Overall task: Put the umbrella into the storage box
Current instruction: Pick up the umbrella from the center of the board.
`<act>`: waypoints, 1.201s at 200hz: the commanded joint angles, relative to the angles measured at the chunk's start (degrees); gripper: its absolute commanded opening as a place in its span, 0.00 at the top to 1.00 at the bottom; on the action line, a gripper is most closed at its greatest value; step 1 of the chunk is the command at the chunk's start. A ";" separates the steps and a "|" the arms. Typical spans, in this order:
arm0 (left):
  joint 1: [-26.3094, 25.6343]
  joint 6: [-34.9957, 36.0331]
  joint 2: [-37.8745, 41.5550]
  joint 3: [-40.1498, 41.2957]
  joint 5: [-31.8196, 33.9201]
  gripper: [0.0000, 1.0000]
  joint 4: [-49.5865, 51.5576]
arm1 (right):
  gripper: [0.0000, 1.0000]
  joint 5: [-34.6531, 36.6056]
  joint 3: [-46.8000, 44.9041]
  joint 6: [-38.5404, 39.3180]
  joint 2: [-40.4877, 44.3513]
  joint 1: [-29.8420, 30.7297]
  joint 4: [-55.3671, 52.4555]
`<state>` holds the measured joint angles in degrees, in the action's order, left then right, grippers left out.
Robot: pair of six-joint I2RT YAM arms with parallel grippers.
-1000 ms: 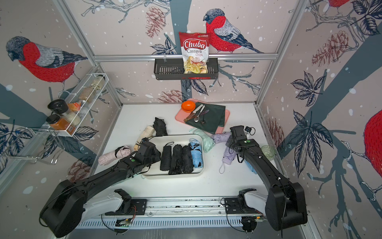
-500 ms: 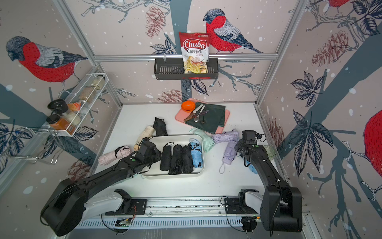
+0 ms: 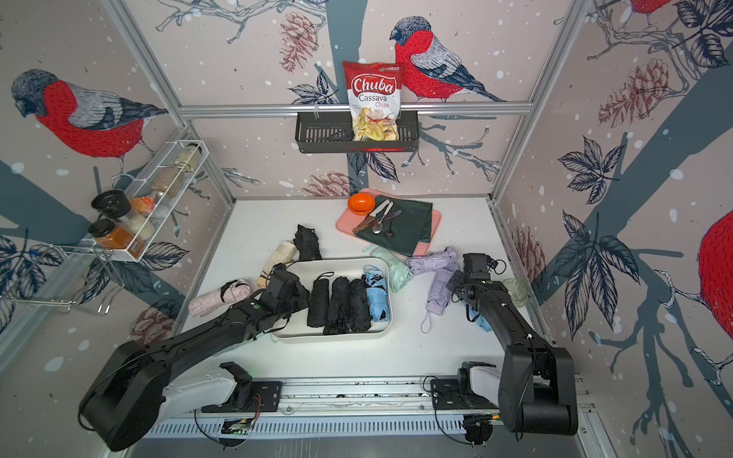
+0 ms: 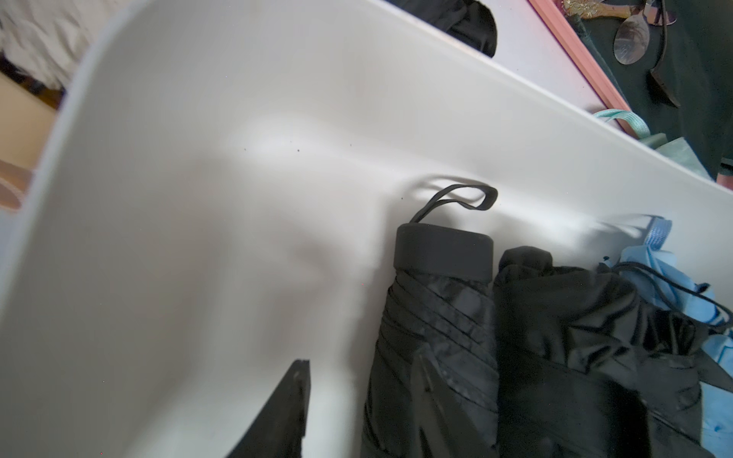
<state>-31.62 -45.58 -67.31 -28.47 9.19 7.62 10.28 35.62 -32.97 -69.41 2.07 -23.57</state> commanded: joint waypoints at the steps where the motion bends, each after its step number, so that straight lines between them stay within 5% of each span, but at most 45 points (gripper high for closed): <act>1: 0.04 0.58 -0.31 -0.27 0.83 0.54 -1.40 | 0.01 -9.10 0.07 -1.89 -1.04 2.04 2.42; 66: -0.02 0.67 -0.04 -0.27 1.00 0.54 -1.37 | 0.02 -10.90 5.85 -3.92 -2.14 10.83 1.27; 93: -0.02 0.74 0.24 0.08 0.96 0.54 -1.54 | 0.00 -6.71 8.24 -1.14 -1.00 7.65 -2.87; 182: -0.02 0.71 0.98 0.67 0.19 0.52 -2.43 | 0.01 -9.12 2.98 3.91 -3.43 -2.58 -0.36; 240: 0.02 0.84 0.99 0.52 0.11 0.51 -2.26 | 0.00 -17.68 -2.08 1.66 1.23 -2.46 -0.33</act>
<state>-31.62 -44.99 -66.48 -27.75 9.13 6.44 -2.09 34.63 -29.93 -71.20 -0.99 -23.14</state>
